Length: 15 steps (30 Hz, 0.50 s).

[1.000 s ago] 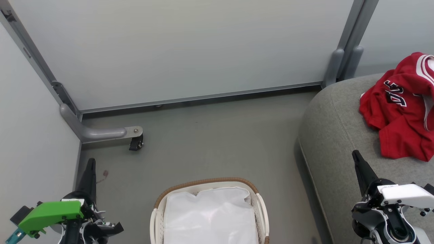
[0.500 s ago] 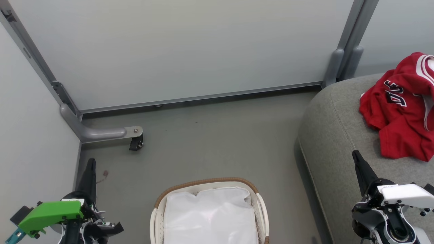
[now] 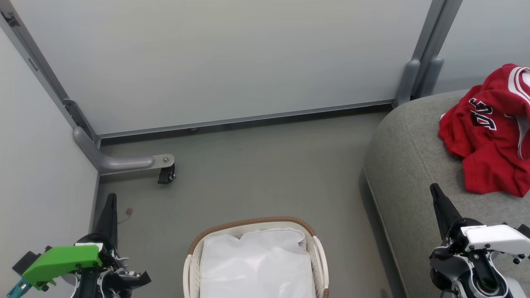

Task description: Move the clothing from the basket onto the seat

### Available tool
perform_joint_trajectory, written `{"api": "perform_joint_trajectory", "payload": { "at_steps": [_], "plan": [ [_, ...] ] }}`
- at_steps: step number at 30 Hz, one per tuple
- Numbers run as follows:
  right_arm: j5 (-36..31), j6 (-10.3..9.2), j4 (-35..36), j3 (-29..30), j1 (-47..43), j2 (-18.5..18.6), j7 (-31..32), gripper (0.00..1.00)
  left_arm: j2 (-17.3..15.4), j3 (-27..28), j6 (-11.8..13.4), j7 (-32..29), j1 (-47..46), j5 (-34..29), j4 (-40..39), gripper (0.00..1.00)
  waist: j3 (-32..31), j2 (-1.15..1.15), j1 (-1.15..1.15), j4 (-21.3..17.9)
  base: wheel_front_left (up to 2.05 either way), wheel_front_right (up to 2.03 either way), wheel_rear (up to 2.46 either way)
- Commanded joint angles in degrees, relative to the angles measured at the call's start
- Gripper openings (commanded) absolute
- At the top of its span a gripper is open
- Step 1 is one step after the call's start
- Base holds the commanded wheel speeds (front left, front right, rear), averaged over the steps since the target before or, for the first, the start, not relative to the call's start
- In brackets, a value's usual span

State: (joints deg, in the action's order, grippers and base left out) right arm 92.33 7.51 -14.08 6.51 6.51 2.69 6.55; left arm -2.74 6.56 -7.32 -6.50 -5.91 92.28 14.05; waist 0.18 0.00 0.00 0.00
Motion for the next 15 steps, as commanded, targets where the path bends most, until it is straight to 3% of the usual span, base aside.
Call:
{"api": "perform_joint_trajectory", "payload": {
  "at_steps": [1, 15],
  "plan": [
    [0.2, -0.04, 0.2, 0.1, -0.6, 0.4, 0.2, 0.00, -0.3, 0.1, -0.4, -0.3, -0.6, 0.3, -0.1, 0.00, 0.0, 0.00, 0.00, 0.0, 0.00, 0.00, 0.00],
    [0.2, -0.04, 0.2, 0.1, -0.6, 0.4, 0.2, 0.00, -0.3, 0.1, -0.4, -0.3, -0.6, 0.3, -0.1, 0.00, 0.0, 0.00, 0.00, 0.0, 0.00, 0.00, 0.00]
  ]
}}
